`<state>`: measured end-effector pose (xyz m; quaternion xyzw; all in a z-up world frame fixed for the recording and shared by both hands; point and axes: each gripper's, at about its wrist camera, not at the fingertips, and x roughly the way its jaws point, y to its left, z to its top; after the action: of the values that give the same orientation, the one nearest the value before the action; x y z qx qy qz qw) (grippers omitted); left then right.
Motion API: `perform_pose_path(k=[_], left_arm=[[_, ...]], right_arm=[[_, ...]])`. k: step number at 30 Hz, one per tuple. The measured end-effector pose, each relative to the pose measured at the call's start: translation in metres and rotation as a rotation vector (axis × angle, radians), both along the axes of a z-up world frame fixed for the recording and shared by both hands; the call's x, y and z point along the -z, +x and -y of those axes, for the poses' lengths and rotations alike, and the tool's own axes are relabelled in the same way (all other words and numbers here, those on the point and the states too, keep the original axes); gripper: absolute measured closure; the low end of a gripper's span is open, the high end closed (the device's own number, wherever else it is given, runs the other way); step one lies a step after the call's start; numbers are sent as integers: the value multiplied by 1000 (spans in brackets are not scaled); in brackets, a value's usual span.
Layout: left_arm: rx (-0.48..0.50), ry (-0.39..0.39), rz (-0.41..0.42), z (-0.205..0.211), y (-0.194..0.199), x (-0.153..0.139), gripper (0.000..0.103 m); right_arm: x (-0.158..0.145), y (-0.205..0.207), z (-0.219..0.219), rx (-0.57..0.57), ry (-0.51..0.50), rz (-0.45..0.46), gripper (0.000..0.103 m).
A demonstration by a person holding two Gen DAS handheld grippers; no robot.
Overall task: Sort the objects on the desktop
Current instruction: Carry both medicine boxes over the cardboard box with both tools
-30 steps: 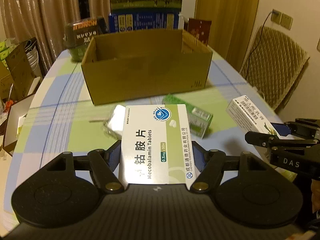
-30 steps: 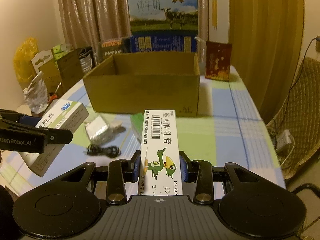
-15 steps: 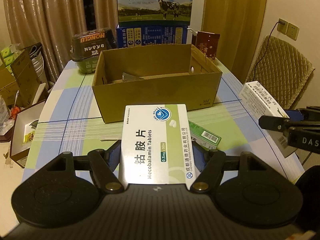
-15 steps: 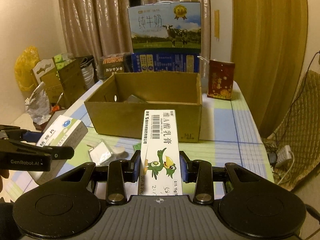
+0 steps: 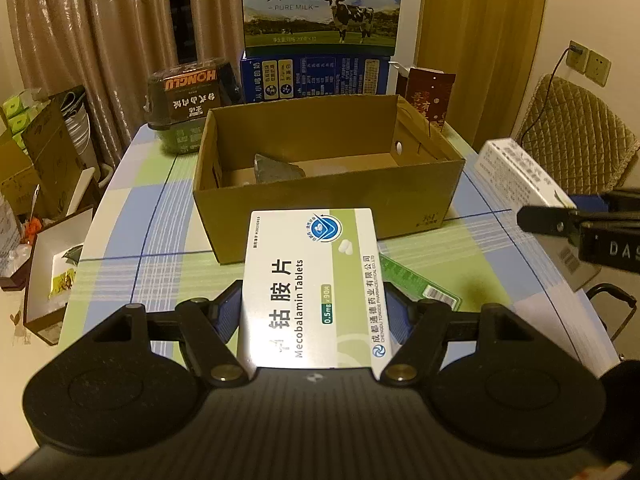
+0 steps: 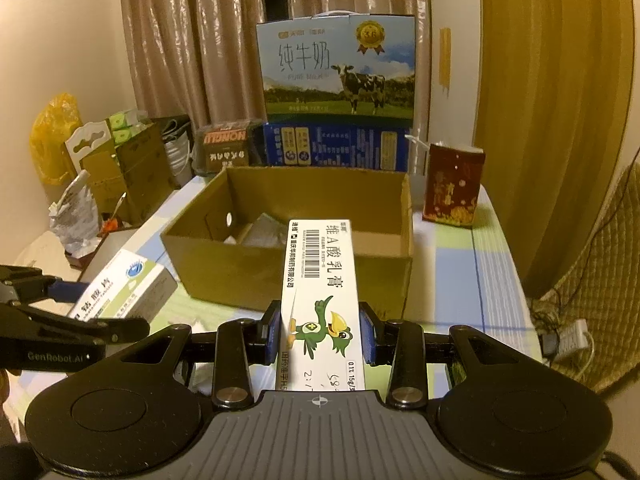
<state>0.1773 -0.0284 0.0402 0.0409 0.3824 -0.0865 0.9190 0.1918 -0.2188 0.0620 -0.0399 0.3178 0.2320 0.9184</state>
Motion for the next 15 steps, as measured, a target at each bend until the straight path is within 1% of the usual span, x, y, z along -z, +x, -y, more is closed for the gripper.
perform_pose_path(k=[7, 15], left_arm=[[12, 11, -3, 4, 34, -2, 36], [17, 0, 2, 5, 79, -7, 36]], right_arm=[[-3, 40, -2, 6, -14, -3, 68], [-2, 82, -10, -1, -52, -1, 68]])
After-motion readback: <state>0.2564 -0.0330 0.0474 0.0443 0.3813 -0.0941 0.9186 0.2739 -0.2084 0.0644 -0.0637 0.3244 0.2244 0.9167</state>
